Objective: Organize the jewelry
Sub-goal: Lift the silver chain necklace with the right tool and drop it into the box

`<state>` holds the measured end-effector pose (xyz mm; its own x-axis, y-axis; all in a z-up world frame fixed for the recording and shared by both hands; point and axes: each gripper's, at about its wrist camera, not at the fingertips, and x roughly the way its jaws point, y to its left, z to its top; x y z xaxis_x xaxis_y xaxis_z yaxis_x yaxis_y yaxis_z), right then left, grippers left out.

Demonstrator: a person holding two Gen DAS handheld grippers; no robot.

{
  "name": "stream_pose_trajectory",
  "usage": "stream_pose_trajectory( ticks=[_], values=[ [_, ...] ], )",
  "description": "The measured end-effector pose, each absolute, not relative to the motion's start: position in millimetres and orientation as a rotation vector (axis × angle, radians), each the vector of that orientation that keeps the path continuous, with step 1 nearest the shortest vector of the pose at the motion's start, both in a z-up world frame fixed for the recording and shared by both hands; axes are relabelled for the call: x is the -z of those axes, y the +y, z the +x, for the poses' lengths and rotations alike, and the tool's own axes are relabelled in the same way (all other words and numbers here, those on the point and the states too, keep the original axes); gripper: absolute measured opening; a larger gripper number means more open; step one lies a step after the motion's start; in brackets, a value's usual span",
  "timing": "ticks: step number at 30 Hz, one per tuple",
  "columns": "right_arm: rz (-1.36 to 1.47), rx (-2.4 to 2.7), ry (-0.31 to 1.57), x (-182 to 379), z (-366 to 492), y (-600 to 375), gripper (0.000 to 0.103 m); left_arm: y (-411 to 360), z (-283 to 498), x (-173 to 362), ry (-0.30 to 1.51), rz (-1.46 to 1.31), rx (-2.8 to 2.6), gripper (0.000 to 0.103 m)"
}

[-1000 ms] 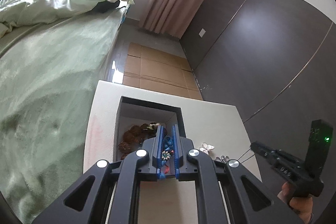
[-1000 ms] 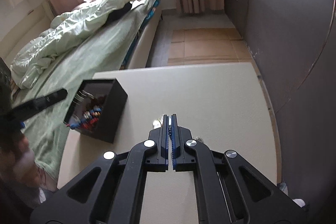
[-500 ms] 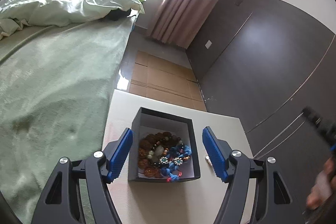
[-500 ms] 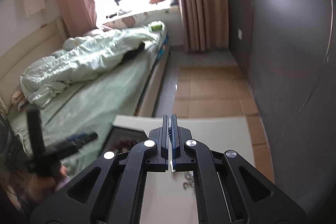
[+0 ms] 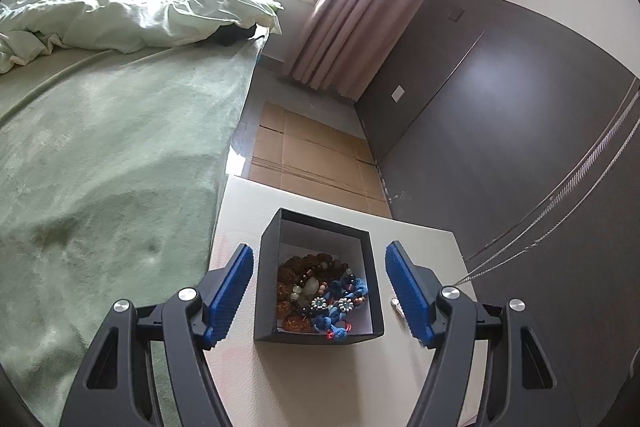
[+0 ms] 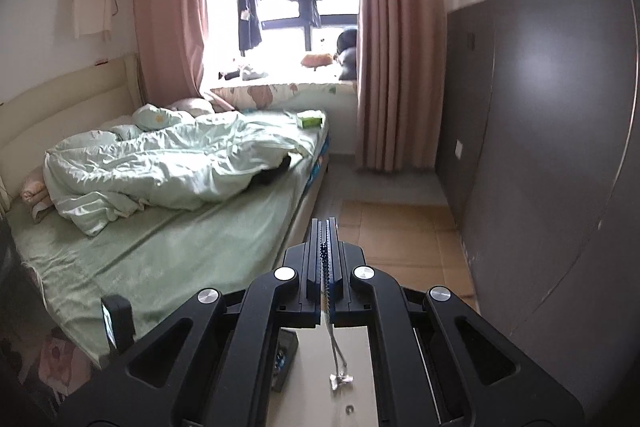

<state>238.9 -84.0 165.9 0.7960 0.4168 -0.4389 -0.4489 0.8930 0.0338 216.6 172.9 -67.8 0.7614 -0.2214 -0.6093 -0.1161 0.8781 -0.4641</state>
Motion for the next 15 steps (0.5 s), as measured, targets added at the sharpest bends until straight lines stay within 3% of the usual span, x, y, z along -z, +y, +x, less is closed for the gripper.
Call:
stream_pose_trajectory(
  ticks=[8, 15],
  values=[
    [-0.092, -0.5, 0.411, -201.1, 238.6, -48.0, 0.003, 188.1, 207.8, 63.9, 0.687, -0.541, 0.046, 0.066],
    [-0.113, -0.536, 0.422, -200.0, 241.2, -12.6, 0.003, 193.0, 204.8, 62.9, 0.679, -0.55, 0.048, 0.066]
  ],
)
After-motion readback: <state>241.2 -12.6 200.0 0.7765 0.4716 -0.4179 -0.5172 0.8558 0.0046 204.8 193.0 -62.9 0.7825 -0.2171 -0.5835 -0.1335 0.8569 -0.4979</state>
